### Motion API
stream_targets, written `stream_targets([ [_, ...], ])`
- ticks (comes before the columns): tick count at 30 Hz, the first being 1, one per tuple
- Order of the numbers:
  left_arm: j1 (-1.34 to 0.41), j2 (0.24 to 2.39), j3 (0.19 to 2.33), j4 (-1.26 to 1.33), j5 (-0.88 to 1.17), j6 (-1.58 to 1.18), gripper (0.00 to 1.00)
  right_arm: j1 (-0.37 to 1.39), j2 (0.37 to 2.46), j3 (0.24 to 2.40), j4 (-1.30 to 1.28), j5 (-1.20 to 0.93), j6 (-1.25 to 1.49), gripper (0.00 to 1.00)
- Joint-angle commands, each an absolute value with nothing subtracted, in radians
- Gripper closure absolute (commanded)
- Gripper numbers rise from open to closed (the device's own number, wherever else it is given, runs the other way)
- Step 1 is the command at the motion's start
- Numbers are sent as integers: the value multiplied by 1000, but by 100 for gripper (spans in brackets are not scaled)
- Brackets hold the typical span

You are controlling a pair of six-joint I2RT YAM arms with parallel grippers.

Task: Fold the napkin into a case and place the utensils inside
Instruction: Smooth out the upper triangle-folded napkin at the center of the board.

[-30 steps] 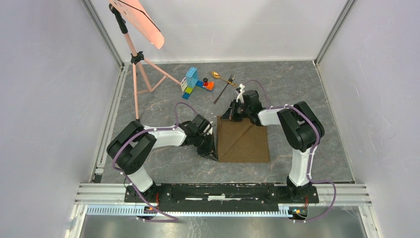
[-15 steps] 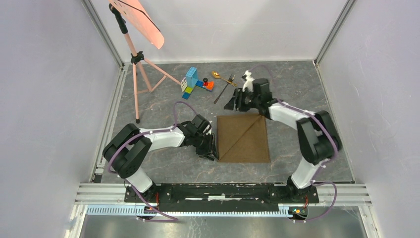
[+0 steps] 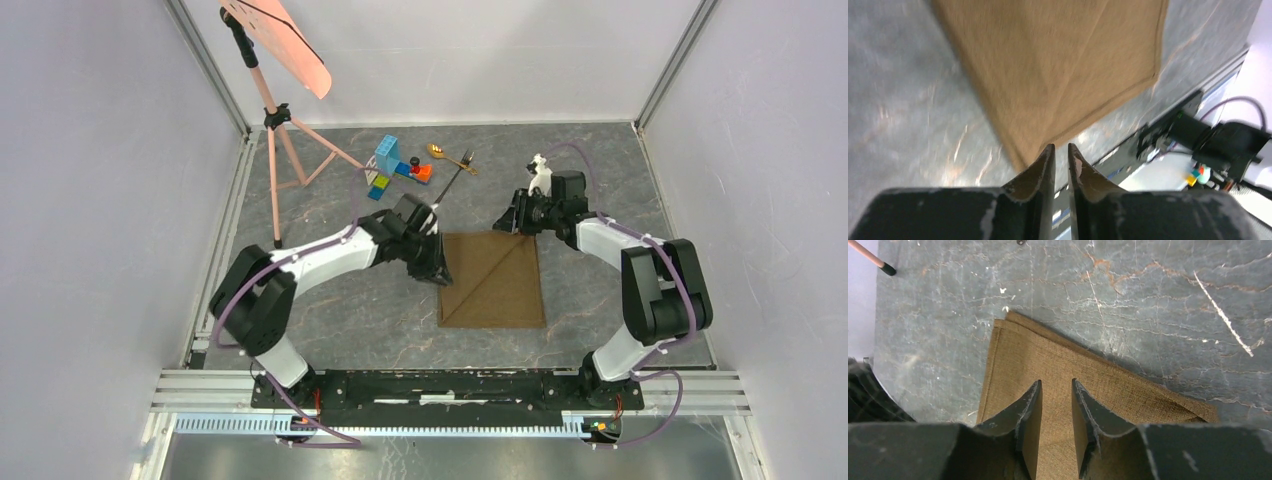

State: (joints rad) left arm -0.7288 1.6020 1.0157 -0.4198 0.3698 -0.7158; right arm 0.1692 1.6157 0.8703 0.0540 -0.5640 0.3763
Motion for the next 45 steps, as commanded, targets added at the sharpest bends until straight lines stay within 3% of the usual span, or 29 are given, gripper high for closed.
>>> stream_targets([
  [1, -684, 1759, 1194, -393, 390, -673, 80, 173, 1648, 880, 79, -569, 350, 68],
  [9, -607, 1935, 1385, -451, 373, -663, 81, 171, 1638, 817, 25, -321, 304, 71],
  [17, -602, 1821, 1323, -498, 343, -620, 70, 172, 1531, 752, -28, -248, 321, 69],
  [26, -601, 1828, 1347, -590, 256, -561, 56, 171, 1412, 772, -94, -139, 421, 53],
  [36, -594, 2018, 1570, -708, 219, -523, 57, 185, 1536, 802, -28, -132, 513, 52],
  [45, -583, 2075, 1594, -707, 198, -517, 66, 187, 1585, 801, 25, -92, 535, 54],
])
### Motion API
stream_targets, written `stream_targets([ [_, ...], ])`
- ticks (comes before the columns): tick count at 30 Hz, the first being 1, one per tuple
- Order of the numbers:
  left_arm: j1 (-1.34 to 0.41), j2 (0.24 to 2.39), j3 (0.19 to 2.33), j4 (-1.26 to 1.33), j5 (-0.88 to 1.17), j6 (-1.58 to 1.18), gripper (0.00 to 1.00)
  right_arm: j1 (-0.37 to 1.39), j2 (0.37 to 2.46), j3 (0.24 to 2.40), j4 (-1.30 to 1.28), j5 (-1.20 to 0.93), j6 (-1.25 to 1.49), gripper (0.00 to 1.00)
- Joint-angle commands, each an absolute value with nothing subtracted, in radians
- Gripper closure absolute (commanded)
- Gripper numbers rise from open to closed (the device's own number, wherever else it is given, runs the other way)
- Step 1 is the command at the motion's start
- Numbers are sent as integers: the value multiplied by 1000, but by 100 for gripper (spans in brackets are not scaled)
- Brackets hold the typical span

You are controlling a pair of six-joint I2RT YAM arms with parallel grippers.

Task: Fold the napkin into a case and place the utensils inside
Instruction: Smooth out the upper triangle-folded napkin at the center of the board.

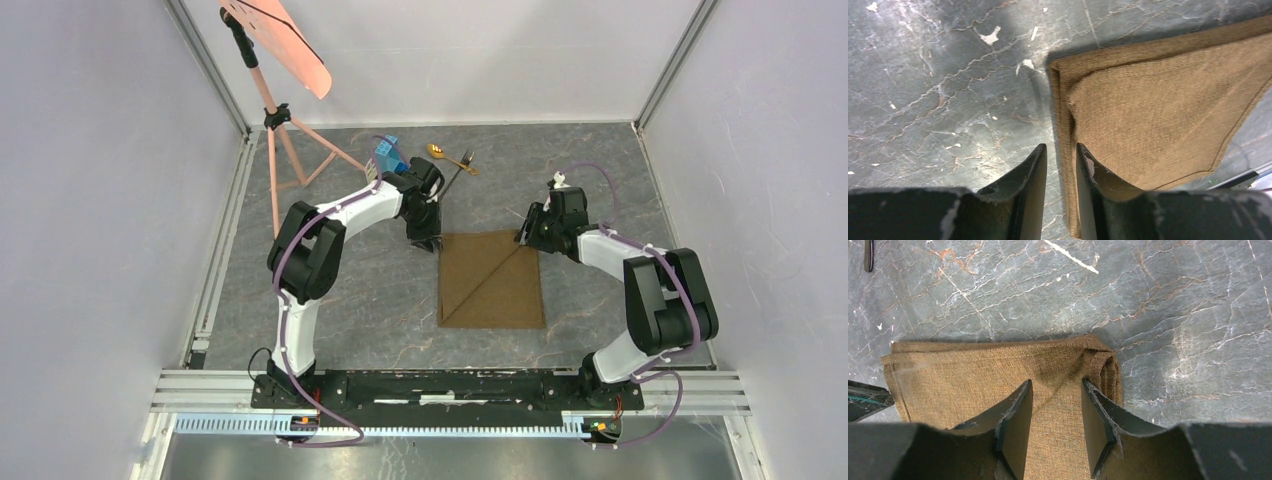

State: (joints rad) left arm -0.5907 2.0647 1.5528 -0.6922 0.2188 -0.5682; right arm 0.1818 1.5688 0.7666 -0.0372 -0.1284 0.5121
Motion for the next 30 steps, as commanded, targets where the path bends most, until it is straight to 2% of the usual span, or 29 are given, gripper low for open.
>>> stream_targets([
  [1, -583, 2078, 1596, -707, 198, -517, 67, 186, 1588, 803, 26, -82, 535, 54],
  [9, -583, 2096, 1600, -703, 195, -517, 69, 187, 1632, 819, 21, -23, 576, 53],
  [17, -578, 2112, 1619, -702, 201, -520, 70, 187, 1599, 718, 116, -86, 586, 80],
  [20, -578, 2126, 1637, -701, 210, -524, 71, 184, 1592, 697, 131, -85, 580, 99],
  [21, -577, 2131, 1643, -705, 212, -523, 72, 181, 1591, 694, 133, -86, 578, 100],
  [25, -577, 2126, 1650, -717, 207, -519, 72, 172, 1560, 696, 136, -110, 561, 100],
  [28, -577, 2111, 1641, -716, 200, -517, 72, 173, 1524, 711, 115, -101, 556, 74],
  [30, -576, 2110, 1640, -716, 197, -515, 72, 172, 1512, 721, 109, -90, 554, 64],
])
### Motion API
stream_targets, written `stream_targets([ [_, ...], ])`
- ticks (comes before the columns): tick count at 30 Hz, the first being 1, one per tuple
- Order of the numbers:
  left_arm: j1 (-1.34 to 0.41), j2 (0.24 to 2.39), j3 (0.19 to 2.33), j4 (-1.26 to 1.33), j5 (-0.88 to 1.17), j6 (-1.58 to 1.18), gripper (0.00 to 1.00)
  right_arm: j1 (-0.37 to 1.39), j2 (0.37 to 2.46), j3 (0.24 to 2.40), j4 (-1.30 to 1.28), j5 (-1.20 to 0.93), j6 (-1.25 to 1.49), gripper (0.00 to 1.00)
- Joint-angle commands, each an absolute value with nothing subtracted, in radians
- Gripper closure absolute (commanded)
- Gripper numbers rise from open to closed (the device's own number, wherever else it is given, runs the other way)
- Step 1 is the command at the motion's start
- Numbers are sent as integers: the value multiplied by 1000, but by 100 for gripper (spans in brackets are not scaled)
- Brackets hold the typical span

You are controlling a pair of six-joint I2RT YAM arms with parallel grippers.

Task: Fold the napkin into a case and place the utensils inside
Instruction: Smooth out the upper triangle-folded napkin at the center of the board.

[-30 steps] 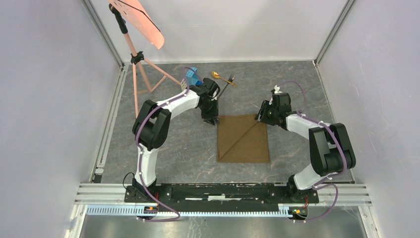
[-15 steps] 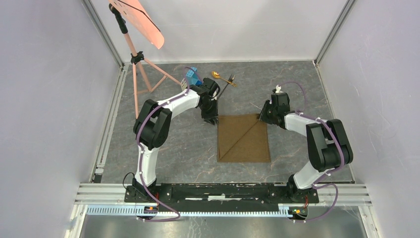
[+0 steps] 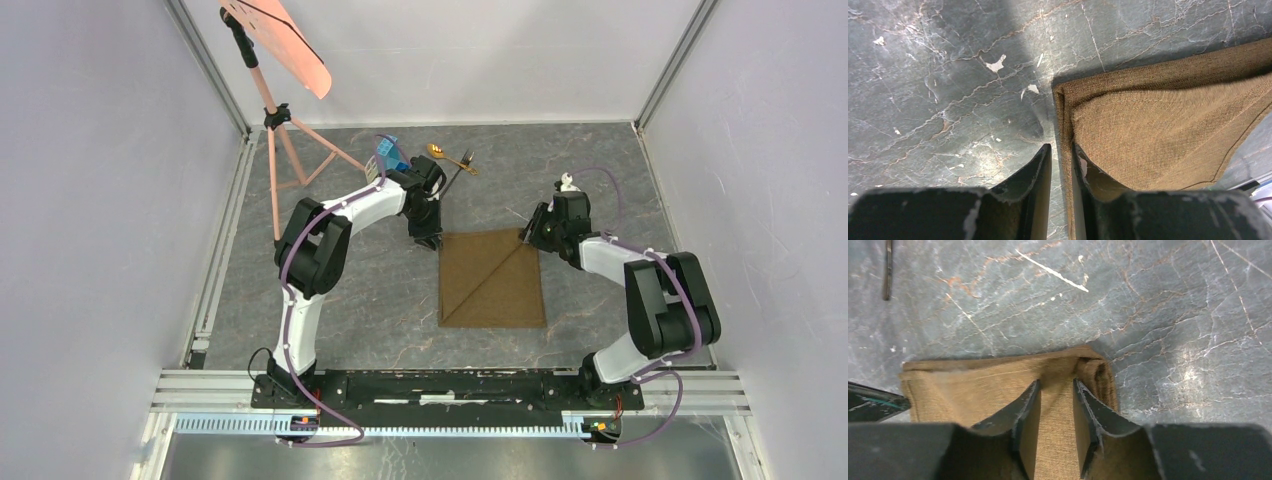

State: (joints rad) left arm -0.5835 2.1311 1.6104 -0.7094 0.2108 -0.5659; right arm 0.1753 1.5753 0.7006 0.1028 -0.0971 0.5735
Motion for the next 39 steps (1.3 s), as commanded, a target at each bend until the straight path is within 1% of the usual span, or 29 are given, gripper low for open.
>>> stream_targets([
  [1, -576, 2111, 1641, -716, 195, -515, 72, 173, 1512, 728, 107, -88, 553, 61],
  [4, -575, 2122, 1646, -715, 201, -515, 72, 170, 1538, 754, 101, -89, 551, 57],
  [11, -575, 2133, 1652, -715, 201, -514, 72, 170, 1589, 766, 129, -93, 555, 54],
  [13, -575, 2135, 1651, -716, 200, -514, 72, 169, 1613, 772, 128, -79, 549, 55],
  [16, -575, 2135, 1650, -716, 198, -513, 72, 170, 1627, 755, 124, -53, 539, 61],
  [18, -574, 2135, 1650, -716, 193, -512, 72, 170, 1614, 731, 134, -30, 536, 71],
  [20, -574, 2139, 1651, -716, 194, -511, 73, 169, 1607, 720, 133, -16, 524, 85],
  [21, -574, 2141, 1653, -716, 194, -511, 73, 169, 1606, 718, 133, -14, 519, 89],
  [22, -572, 2141, 1655, -717, 197, -511, 73, 170, 1604, 718, 133, -15, 514, 89],
  [23, -572, 2140, 1657, -717, 200, -511, 72, 170, 1602, 722, 135, -21, 509, 89],
  [25, -573, 2131, 1657, -717, 209, -512, 71, 170, 1595, 734, 135, -49, 500, 85],
  [26, -572, 2123, 1657, -718, 208, -513, 71, 170, 1591, 744, 130, -57, 498, 82],
  [28, -573, 2111, 1660, -717, 208, -514, 70, 170, 1574, 764, 111, -66, 488, 72],
  [32, -572, 2101, 1673, -720, 214, -514, 64, 169, 1543, 793, 81, -69, 469, 63],
  [33, -572, 2105, 1678, -721, 216, -515, 62, 169, 1543, 794, 81, -61, 465, 61],
  [35, -572, 2127, 1693, -721, 218, -518, 60, 169, 1561, 796, 86, -51, 456, 61],
  [37, -573, 2151, 1706, -724, 228, -523, 60, 169, 1585, 794, 98, -44, 437, 61],
  [39, -571, 2165, 1709, -727, 225, -529, 62, 169, 1602, 786, 116, -46, 410, 61],
])
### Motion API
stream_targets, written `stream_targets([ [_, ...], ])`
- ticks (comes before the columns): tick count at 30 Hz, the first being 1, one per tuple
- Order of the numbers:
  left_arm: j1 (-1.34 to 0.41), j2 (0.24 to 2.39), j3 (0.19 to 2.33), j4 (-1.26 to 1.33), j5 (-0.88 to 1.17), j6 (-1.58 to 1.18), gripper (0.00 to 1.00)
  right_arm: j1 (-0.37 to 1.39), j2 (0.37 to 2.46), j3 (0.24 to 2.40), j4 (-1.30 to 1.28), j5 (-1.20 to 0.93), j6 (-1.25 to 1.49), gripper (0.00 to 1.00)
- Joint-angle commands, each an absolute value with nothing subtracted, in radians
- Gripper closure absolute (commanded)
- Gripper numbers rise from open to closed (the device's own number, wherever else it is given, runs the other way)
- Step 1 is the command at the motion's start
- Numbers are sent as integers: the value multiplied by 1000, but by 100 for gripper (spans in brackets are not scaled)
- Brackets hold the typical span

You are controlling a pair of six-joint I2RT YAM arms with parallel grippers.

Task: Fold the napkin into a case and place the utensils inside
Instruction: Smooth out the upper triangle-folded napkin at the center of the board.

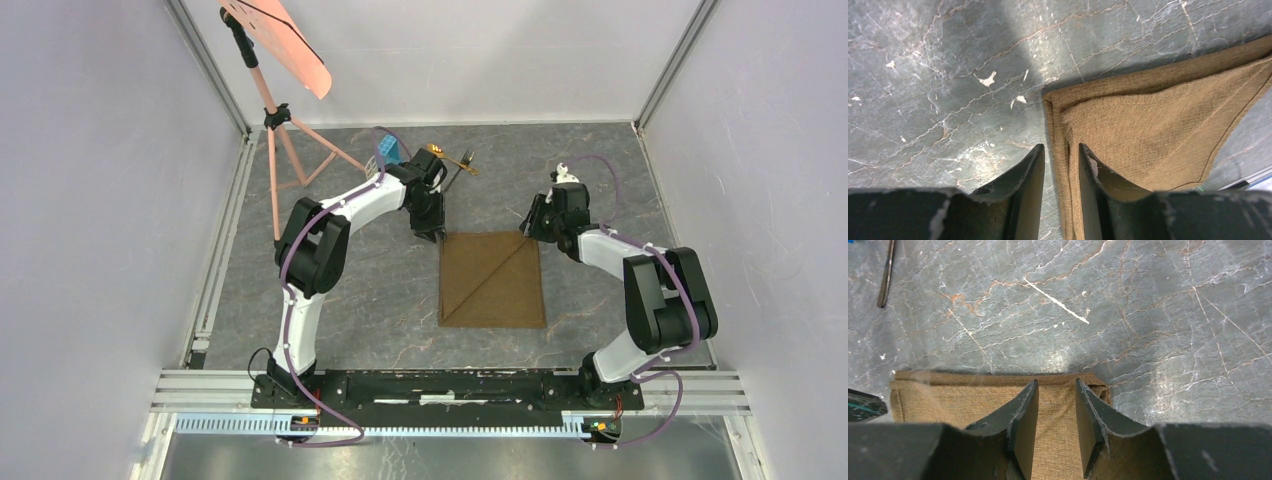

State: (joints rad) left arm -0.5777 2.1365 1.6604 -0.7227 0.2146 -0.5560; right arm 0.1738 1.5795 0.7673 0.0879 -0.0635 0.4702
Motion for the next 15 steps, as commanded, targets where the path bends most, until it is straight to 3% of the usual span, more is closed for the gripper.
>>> stream_targets([
  [1, -571, 2163, 1705, -731, 215, -528, 63, 169, 1606, 791, 104, -47, 396, 61],
  [8, -570, 2042, 1651, -750, 130, -484, 56, 216, 1478, 850, -74, -13, 261, 53],
  [15, -569, 1812, 1475, -704, 162, -449, 41, 437, 1334, 808, -274, -54, 224, 49],
])
